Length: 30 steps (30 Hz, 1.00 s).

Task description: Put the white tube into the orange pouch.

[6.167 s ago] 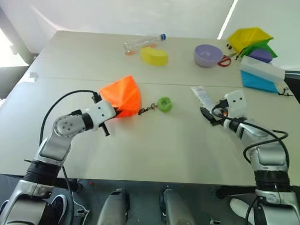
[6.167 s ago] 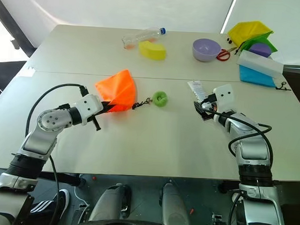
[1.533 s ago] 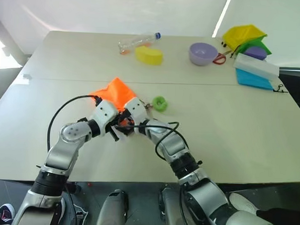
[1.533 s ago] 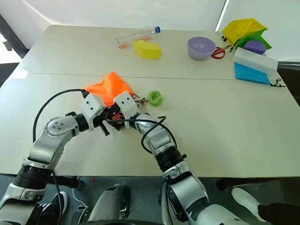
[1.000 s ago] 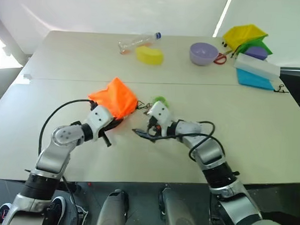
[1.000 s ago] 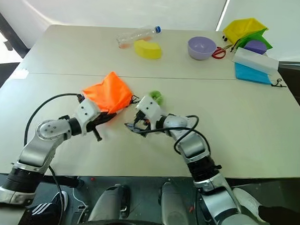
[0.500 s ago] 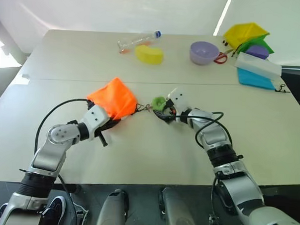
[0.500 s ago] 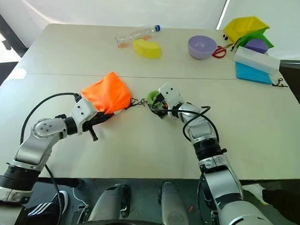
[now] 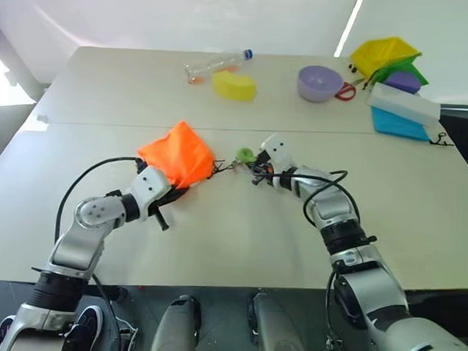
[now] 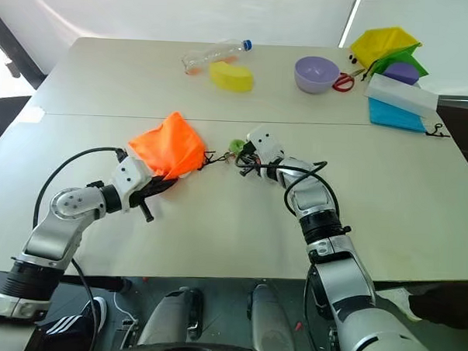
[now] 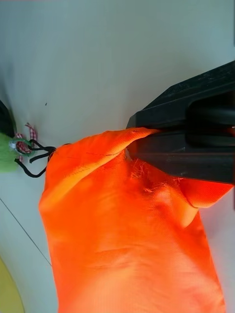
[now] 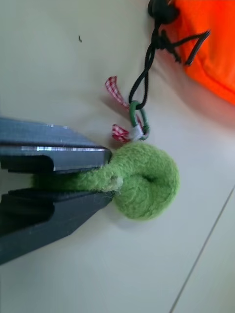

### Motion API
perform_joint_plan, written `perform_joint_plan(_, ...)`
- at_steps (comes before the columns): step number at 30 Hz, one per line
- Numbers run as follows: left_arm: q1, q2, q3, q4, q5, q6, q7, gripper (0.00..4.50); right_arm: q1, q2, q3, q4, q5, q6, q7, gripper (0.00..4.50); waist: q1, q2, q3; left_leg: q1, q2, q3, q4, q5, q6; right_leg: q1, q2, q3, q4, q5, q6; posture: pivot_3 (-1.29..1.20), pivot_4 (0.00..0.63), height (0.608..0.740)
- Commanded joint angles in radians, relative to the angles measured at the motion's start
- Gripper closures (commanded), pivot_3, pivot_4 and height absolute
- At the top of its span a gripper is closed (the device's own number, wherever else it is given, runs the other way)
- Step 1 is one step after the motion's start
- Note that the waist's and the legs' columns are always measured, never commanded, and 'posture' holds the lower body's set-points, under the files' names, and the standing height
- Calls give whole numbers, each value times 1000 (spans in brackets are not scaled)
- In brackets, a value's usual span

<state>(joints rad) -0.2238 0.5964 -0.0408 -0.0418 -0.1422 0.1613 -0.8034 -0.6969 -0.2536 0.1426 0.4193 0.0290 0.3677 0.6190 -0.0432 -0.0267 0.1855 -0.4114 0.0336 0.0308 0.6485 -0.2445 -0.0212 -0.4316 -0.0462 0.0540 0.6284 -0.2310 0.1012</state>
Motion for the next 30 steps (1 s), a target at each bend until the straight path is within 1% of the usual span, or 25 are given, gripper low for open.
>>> perform_joint_plan(1,8,0,11,-30,-6,-23,3,4500,49,-46,-35,-156,35,32,24,4452,0,0,0,0,0,0,0,0,0,0,0,0,0,0,0,0,150,740)
perform_joint_plan(6,16,5,21,-28,-17,-14,-2,4500,197,-142,-93,-469,142,178,88,4452,2,0,0,0,0,0,0,0,0,0,0,0,0,-1,-1,0,150,740)
perform_joint_plan(9,9,6,27,-16,-33,-12,-18,4500,255,-179,-115,-588,182,250,87,4452,-2,0,0,0,0,0,0,0,0,0,0,0,0,-1,-2,0,150,740)
perform_joint_plan(13,1,11,14,0,-61,-24,-79,4500,302,-177,-124,-661,209,284,60,4452,-1,0,0,1,0,-1,0,0,0,0,1,0,0,-2,-3,0,150,740)
perform_joint_plan(18,-10,20,-2,41,-40,-79,-124,4500,312,-161,-101,-651,199,272,23,4452,0,0,0,1,0,0,1,0,0,1,0,1,0,-2,-3,0,150,740)
perform_joint_plan(21,-33,18,0,60,-40,-92,-132,3615,308,-152,-89,-647,203,271,15,4500,1,0,0,1,0,0,1,0,0,1,0,1,0,-2,-3,0,150,740)
perform_joint_plan(23,-46,17,3,54,-43,-104,-134,2667,307,-149,-87,-647,207,273,13,4500,2,0,0,1,0,0,1,0,0,1,0,1,0,-2,-3,0,150,740)
perform_joint_plan(24,-50,19,5,56,-36,-127,-132,2095,307,-147,-87,-647,211,276,13,4500,2,0,0,1,0,0,1,0,0,1,0,1,0,-2,-3,0,150,740)
perform_joint_plan(27,-52,33,15,59,-57,-150,-164,568,307,-152,-82,-644,210,277,14,4500,2,0,0,1,0,0,1,0,0,1,0,1,0,-2,-3,0,150,740)
perform_joint_plan(30,-63,46,32,50,-96,-153,-202,568,311,-163,-75,-637,203,269,19,4500,0,0,0,1,0,0,1,0,0,1,0,1,0,-2,-3,0,150,740)
